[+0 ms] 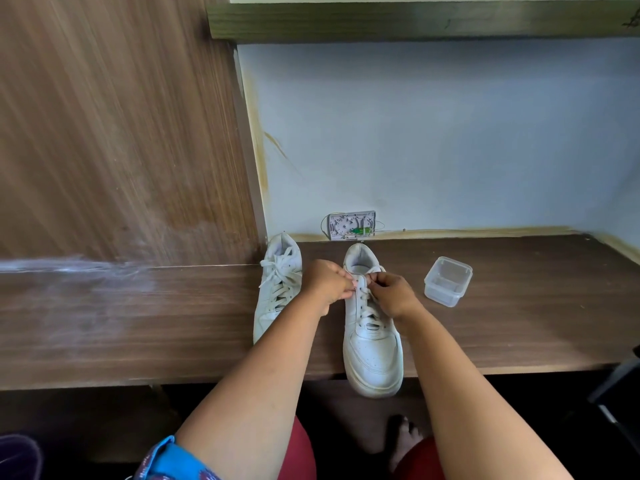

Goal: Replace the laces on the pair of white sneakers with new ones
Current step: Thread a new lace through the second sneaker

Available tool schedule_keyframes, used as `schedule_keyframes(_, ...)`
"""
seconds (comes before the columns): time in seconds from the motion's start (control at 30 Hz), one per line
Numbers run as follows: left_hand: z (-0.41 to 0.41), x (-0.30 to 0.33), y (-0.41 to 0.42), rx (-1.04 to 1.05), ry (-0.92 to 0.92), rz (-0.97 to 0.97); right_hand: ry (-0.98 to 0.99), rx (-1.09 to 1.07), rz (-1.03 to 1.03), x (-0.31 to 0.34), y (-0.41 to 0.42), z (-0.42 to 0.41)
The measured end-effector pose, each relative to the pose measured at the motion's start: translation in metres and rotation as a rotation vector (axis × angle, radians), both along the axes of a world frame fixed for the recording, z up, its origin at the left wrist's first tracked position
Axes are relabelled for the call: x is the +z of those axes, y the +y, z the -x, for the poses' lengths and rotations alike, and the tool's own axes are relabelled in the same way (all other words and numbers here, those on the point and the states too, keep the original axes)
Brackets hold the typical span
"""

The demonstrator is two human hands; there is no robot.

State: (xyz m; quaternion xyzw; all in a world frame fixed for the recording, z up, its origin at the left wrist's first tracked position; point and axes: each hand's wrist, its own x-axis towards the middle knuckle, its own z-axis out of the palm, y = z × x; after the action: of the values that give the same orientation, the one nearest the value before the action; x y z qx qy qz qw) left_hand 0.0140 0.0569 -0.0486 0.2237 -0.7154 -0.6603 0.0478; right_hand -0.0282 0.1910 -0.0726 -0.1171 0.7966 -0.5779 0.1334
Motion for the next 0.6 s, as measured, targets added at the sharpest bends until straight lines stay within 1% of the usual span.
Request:
schedule_keyframes(0.07, 0.001, -0.003, -0.001, -0.004, 0.020, 0.025, 0.010, 0.011, -0.023, -0.002, 0.000, 0.002)
schedule_keyframes(0.1, 0.001, -0.004, -0.001, 0.001, 0.027, 0.069, 0.021, -0.001, -0.026, -0.003, 0.000, 0.003)
schedule_keyframes(0.17, 0.002, -0.006, -0.002, -0.001, 0.034, 0.244, 0.034, -0.014, 0.004, -0.005, 0.001, 0.003)
schedule_keyframes(0.27, -0.001, 0.001, -0.002, -0.056, 0.026, 0.601, 0.073, 0.022, -0.006, -0.004, 0.005, 0.003)
schedule_keyframes(0.33, -0.008, 0.017, -0.009, -0.121, -0.006, 0.681, 0.173, 0.031, -0.080, -0.007, 0.009, 0.007)
schedule_keyframes(0.4, -0.015, 0.036, -0.031, -0.194, -0.124, 0.693, 0.263, 0.025, -0.159, -0.012, 0.012, 0.010)
schedule_keyframes(0.5, -0.032, 0.056, -0.070, -0.298, -0.407, 0.696, 0.403, -0.013, -0.234, -0.011, 0.011, 0.004)
schedule_keyframes(0.53, -0.036, 0.057, -0.075, -0.348, -0.461, 0.730, 0.456, -0.035, -0.270, -0.009, 0.010, 0.001)
schedule_keyframes(0.57, -0.037, 0.056, -0.073, -0.409, -0.477, 0.826, 0.510, -0.065, -0.312, -0.006, 0.009, -0.002)
schedule_keyframes(0.6, -0.036, 0.055, -0.065, -0.442, -0.452, 0.928, 0.561, -0.082, -0.353, -0.005, 0.008, -0.003)
